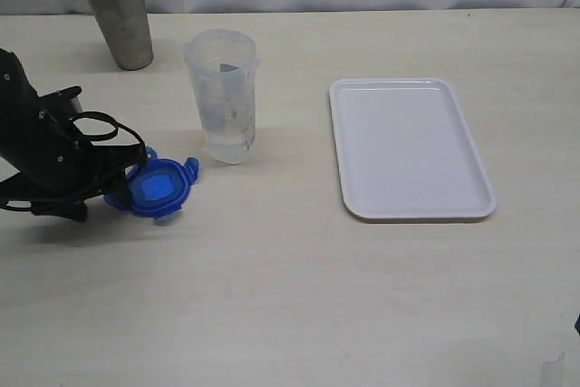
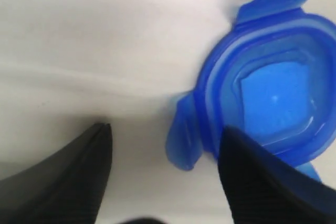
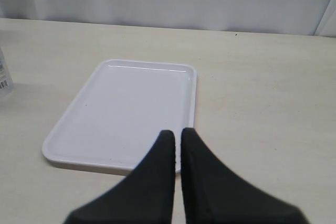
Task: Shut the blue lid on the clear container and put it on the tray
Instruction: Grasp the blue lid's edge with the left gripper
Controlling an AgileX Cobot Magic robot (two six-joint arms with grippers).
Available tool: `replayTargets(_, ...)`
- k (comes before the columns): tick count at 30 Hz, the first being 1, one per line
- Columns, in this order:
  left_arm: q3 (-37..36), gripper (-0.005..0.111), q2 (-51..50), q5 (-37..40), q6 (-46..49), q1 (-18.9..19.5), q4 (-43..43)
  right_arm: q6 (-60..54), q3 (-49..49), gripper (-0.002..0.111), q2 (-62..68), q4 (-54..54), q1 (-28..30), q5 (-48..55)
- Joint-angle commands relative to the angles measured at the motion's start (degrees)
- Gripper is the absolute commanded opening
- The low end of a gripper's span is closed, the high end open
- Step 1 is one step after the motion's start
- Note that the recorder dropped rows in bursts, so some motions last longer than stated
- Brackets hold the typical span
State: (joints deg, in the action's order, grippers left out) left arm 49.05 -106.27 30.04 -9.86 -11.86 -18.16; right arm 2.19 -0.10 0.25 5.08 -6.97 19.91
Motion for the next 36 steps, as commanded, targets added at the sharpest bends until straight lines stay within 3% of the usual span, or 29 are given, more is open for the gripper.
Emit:
replayTargets(1, -0.54, 0.057, -0.21, -4.23, 2.01, -0.24, -3.86, 0.06, 0.10, 0.004, -0.25, 0.32, 0.32, -0.06)
replayTargets(7, -0.54, 0.034, -0.21, -4.55, 2.50, -1.80, -5.04, 0.06, 0.10, 0.004, -0.25, 0.32, 0.32, -0.06)
replayTargets(12, -0.54, 0.024, -0.21, -5.09, 2.50, -2.16, -5.04, 0.06, 0.10, 0.004, -0.25, 0.32, 0.32, -0.06)
replayTargets(25, -0.26, 0.024, -0.21, -4.86, 2.79, -2.16, -4.69, 0.06, 0.10, 0.004, -0.25, 0.32, 0.32, -0.06)
replayTargets(36, 2.19, 0.025, -0.09, -1.92, 11.39, -2.16, -4.63, 0.06, 0.10, 0.004, -0.25, 0.32, 0.32, -0.06)
